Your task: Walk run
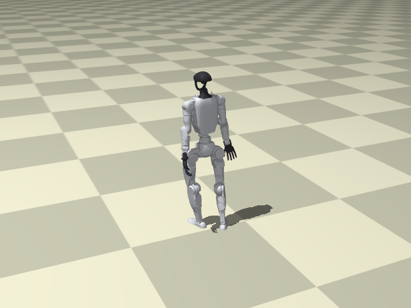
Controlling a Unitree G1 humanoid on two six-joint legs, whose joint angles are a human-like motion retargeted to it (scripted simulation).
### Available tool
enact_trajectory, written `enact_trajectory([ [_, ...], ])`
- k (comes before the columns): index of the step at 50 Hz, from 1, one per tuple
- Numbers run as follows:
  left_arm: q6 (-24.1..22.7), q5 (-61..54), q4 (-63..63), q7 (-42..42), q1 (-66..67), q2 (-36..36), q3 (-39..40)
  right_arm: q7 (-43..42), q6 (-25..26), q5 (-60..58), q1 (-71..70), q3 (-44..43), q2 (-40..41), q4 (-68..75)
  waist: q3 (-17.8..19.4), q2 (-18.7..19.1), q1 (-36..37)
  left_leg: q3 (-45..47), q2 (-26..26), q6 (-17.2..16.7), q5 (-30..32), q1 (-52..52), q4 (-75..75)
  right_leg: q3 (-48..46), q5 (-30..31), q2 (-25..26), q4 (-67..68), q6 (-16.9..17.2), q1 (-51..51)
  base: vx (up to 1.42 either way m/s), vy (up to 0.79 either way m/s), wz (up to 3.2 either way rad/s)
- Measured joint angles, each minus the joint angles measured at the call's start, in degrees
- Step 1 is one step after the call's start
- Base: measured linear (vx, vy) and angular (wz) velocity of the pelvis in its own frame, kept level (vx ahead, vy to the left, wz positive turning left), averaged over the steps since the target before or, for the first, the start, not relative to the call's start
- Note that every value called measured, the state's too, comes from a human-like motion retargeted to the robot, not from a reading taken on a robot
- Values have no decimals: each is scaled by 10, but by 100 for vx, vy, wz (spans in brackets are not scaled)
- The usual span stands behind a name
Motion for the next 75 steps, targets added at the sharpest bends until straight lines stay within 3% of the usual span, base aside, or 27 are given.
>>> enact_trajectory([
  [3, -9, -24, 4, 11, -11, 1, -8, -2, 1, 7, 11, -11, -3, -4, -5, 13, 6, 8, 19, 3, -13, 6, -3, 27, -16, -20, 100, 4, -44, 16, 17, -52],
  [6, -13, -53, 16, 27, -25, 7, -25, -1, 4, 18, 13, -10, -5, 4, -12, 23, -6, 16, 32, 4, -19, 9, -12, 78, -28, -35, 265, -17, -137, 19, 12, -46],
  [10, -10, -54, 22, 32, -52, 21, -63, 5, 3, 25, 15, -16, 2, 15, -10, 25, -46, 7, 24, 5, -17, 21, -31, 121, -53, -17, 372, 21, -228, 14, 1, 12],
  [16, -61, -31, -19, 35, -93, 16, -104, 2, -12, 24, 42, -29, 12, 20, -7, 31, -91, -10, 19, 3, -23, 48, -50, 43, -38, -2, 270, -35, -276, 26, -3, 23],
  [25, -145, -46, -95, -12, -143, 3, -122, 25, -11, 25, 69, -47, 14, 56, 12, 21, -129, -49, -5, -3, -50, 116, -69, 96, 47, 32, 87, -100, -338, 37, -9, 42],
  [30, -153, -37, -110, -48, -143, -5, -125, 38, -12, 16, 74, -58, 6, 57, 5, 19, -125, -61, -18, -22, -59, 149, -78, 111, 129, 17, 107, -77, -341, 58, -16, 22],
  [32, -148, -29, -109, -56, -136, -1, -127, 42, -17, 14, 72, -58, 2, 51, 1, 24, -118, -63, -12, -43, -53, 156, -76, 109, 122, 17, 140, -98, -345, 52, -17, 1],
  [35, -130, -15, -103, -50, -116, 1, -116, 35, -13, 15, 53, -60, -3, 42, 2, 37, -117, -69, 0, -89, -22, 160, -63, 100, 68, 13, 215, -108, -362, 54, -19, 9],
  [39, -89, 4, -78, -46, -67, 10, -65, 23, -11, 25, 27, -37, -8, 39, -10, 43, -138, -50, 9, -129, 78, 174, -27, 112, 17, 27, 213, -116, -318, 68, -21, 15],
  [43, -54, 14, -65, -23, -23, -3, -11, 9, -3, 40, 8, -64, 0, 37, -19, 13, -108, -15, -4, -144, 225, 152, 82, 138, 4, 6, 169, -104, -254, 68, -9, 24],
  [45, -62, -13, -58, -14, -11, -14, 19, 2, -4, 65, -4, -58, 4, 36, -17, -10, -96, -3, -13, -152, 259, 121, 172, 148, 1, -9, 139, -97, -215, 59, -8, 25],
  [50, -119, -88, -86, -43, 14, -39, 75, 2, -3, 85, -54, -32, 3, 42, -10, -33, -72, 90, 56, -91, 170, 21, 310, 119, -5, -21, 68, -78, -118, 65, -9, 33],
  [56, -157, -16, -123, 16, 45, -33, 45, -7, -14, 52, -95, -6, 5, 3, -4, 4, -24, 72, 90, -103, 103, -122, 216, 88, -2, 57, -21, -63, -16, 63, -9, 7],
  [60, -135, 25, -89, 7, 46, -28, 36, -11, -29, 36, -118, 4, 8, -29, 8, 18, -2, 2, 63, -86, 87, -172, 45, 86, -17, 93, -50, -47, 46, 47, -5, -15],
  [62, -109, 27, -61, -30, 41, -29, 45, -10, -36, 34, -128, 11, 8, -41, 9, 9, 14, -16, 48, -58, 80, -190, -9, 87, -25, 84, -52, -33, 66, 70, 1, -62],
  [66, -52, 2, -16, -89, 38, -27, 95, -8, -49, 35, -129, 24, 16, -53, 4, 11, 25, -51, 32, -43, 128, -204, -3, 114, -22, 83, -37, 9, 103, 83, 8, -59],
  [68, -44, -21, -8, -96, 47, -29, 119, -5, -58, 31, -114, 24, 18, -51, -4, 12, 30, -37, 40, -28, 143, -199, 29, 128, 0, 77, -21, 35, 119, 109, 16, -55],
  [70, -49, -48, -4, -84, 52, -30, 144, -1, -61, 23, -95, 21, 21, -44, -10, 7, 38, -20, 60, -15, 119, -199, 71, 135, 43, 60, 11, 52, 122, 95, 10, -79],
  [75, -56, -129, 0, -36, 49, -25, 165, -31, -37, 27, -50, 25, 22, -4, -20, 33, 31, -14, 94, -13, 59, -104, 42, 131, 245, 51, 221, 19, 45, 83, 8, -68],
])
